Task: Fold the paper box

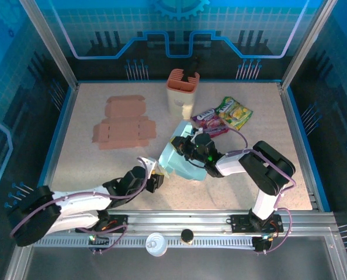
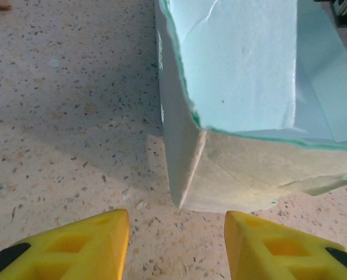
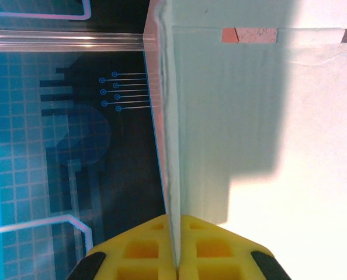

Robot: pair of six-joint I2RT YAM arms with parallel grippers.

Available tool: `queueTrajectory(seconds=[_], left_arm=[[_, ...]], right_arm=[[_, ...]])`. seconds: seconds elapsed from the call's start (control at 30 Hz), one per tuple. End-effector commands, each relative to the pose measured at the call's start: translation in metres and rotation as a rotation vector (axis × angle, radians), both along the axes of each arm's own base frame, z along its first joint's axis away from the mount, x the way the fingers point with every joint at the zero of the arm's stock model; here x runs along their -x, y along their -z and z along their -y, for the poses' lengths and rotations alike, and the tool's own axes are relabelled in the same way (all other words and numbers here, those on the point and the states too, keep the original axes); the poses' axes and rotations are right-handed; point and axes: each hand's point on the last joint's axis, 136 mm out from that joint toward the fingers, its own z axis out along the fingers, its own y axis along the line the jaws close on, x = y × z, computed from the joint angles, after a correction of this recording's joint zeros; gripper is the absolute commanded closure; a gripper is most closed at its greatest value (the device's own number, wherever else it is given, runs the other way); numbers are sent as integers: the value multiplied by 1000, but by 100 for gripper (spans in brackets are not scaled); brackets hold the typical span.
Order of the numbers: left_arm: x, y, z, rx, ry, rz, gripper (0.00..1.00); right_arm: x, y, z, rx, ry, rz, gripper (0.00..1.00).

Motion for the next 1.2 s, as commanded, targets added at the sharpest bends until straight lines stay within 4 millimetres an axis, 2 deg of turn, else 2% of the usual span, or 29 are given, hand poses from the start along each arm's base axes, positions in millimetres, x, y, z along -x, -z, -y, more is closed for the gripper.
queueTrajectory(seconds=[0.0,0.27,0.43,0.63,0.93,1.17], left_arm=[[-16,-19,12,23,-1,104,53],[-23,-19,28,7,30,133,59],[-25,-17,37,-21,23,151,60],[-34,-15,33,-26,-66,164,60],[-32,-21,57,-17,-26,201,64],[-38,-22,54,5,-93,200,64]], right_arm=[[-2,-8,1,-30,4,9,100],[3,-4,3,-35,15,-4,100],[5,-6,3,-51,23,-8,100],[7,-8,6,-52,45,-13,100],[9,-6,10,-51,71,-19,100],[12,-8,11,-70,90,-15,100]])
